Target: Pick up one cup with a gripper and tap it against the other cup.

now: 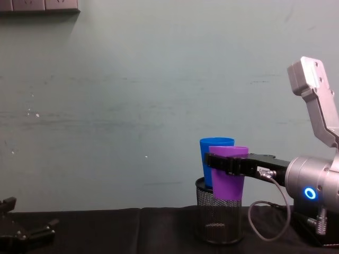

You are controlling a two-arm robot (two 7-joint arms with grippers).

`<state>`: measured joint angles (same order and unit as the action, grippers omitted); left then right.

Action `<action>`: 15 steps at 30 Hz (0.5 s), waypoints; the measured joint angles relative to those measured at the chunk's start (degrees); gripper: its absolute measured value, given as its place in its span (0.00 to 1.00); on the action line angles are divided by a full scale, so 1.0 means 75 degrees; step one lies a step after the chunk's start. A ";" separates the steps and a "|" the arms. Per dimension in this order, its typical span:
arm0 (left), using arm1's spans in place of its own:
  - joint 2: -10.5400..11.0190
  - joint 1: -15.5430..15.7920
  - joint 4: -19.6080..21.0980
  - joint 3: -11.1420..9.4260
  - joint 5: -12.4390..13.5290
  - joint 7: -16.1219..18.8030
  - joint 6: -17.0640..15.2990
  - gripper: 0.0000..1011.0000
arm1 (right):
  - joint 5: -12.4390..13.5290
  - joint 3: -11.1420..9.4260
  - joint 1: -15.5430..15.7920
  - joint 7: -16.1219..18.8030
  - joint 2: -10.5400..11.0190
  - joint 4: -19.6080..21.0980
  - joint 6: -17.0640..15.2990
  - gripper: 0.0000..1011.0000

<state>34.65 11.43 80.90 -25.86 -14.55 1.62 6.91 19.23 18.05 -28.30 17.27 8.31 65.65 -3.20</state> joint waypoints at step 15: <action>0.0000 0.0000 0.0000 0.0000 0.0000 0.0000 0.0000 0.99 | 0.0000 0.0000 0.0000 0.0000 0.0000 0.0001 0.0000 0.73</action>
<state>34.65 11.43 80.90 -25.86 -14.55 1.62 6.91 19.23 18.04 -28.30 17.27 8.31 65.66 -3.20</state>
